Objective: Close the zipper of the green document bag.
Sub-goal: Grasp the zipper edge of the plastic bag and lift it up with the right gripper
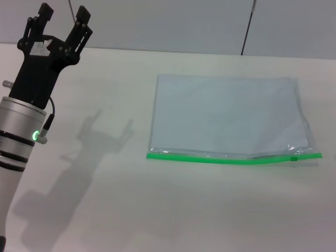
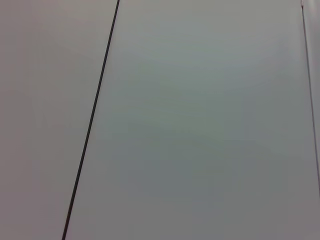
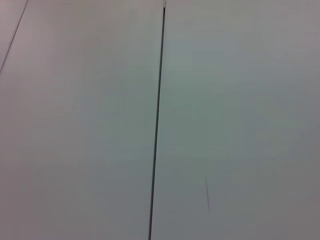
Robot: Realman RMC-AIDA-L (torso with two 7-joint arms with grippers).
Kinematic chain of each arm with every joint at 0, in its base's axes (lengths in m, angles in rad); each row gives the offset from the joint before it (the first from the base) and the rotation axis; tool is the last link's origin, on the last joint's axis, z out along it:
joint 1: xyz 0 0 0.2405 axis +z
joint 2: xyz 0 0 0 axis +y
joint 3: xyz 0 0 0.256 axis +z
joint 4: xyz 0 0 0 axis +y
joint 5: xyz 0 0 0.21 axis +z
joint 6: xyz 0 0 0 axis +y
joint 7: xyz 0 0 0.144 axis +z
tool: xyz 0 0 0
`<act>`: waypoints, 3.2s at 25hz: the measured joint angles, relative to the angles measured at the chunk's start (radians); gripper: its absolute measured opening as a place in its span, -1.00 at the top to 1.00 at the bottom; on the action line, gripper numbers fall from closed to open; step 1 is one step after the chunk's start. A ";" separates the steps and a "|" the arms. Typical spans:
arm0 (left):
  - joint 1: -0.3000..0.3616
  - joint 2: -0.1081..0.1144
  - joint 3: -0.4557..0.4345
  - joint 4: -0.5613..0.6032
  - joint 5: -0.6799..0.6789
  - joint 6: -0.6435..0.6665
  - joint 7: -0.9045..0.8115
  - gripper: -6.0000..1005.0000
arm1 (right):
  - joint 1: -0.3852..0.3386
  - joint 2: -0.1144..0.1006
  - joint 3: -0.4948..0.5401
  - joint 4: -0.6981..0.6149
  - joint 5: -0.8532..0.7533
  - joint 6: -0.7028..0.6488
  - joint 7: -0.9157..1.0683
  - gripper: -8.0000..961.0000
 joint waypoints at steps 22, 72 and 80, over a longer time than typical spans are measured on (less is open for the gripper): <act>0.007 0.002 0.000 0.004 -0.003 0.000 0.002 -0.71 | 0.043 -0.008 -0.012 0.097 -0.086 0.131 0.246 -0.48; 0.009 0.005 -0.009 0.009 -0.011 -0.012 0.002 -0.67 | -0.065 0.010 0.265 0.212 -0.492 0.370 -0.656 -0.48; 0.009 0.004 -0.009 0.009 -0.012 -0.012 0.002 -0.66 | -0.088 0.013 0.291 0.133 -0.492 0.483 -0.890 -0.48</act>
